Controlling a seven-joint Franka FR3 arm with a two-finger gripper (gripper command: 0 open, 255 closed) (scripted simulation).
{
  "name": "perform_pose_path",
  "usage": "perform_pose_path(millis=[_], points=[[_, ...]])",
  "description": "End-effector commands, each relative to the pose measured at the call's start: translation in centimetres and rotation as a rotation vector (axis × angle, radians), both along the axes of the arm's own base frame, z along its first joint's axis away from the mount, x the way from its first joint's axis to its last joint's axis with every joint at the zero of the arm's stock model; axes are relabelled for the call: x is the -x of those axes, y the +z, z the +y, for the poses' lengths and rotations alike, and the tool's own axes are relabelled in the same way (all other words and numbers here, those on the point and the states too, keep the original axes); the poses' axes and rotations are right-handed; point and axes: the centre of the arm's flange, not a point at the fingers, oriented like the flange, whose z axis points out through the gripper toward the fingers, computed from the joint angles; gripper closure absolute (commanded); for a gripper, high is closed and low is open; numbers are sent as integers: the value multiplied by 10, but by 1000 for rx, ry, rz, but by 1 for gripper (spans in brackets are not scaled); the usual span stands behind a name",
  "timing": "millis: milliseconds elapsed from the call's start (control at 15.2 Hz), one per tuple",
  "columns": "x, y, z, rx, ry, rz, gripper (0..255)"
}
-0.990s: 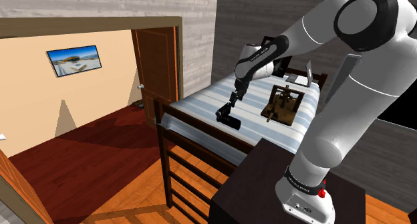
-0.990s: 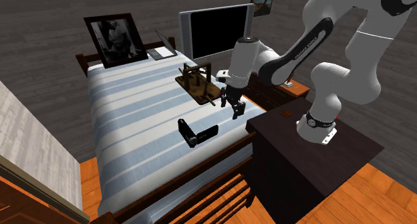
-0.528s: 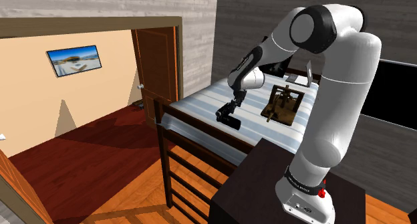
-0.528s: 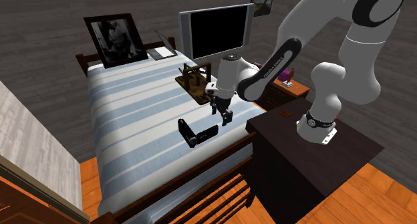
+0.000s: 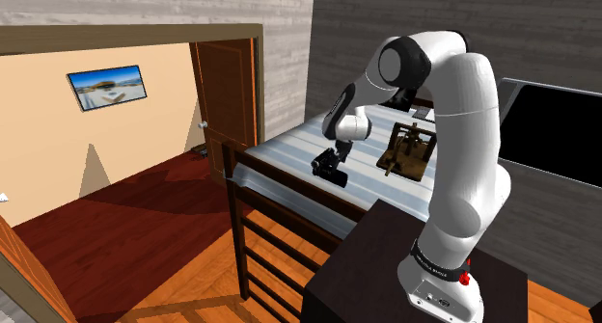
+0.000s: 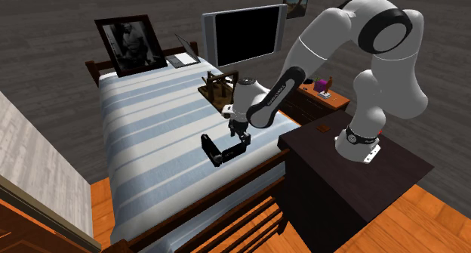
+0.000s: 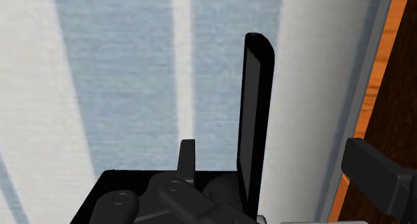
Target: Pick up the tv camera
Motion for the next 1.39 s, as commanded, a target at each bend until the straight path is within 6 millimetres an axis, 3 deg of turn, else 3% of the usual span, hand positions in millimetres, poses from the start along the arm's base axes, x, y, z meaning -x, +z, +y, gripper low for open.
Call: perform_pose_path(millis=[0, 330, 462, 528, 1122, 1320], points=[[-3, -13, -2, -1, 1, 0, 0], [-3, -42, -2, -1, 1, 0, 0], [-3, -42, -2, -1, 1, 0, 0], [-3, -42, -2, -1, 1, 0, 255], [-3, -42, -2, -1, 1, 0, 255], [-3, -26, -2, -1, 1, 0, 255]])
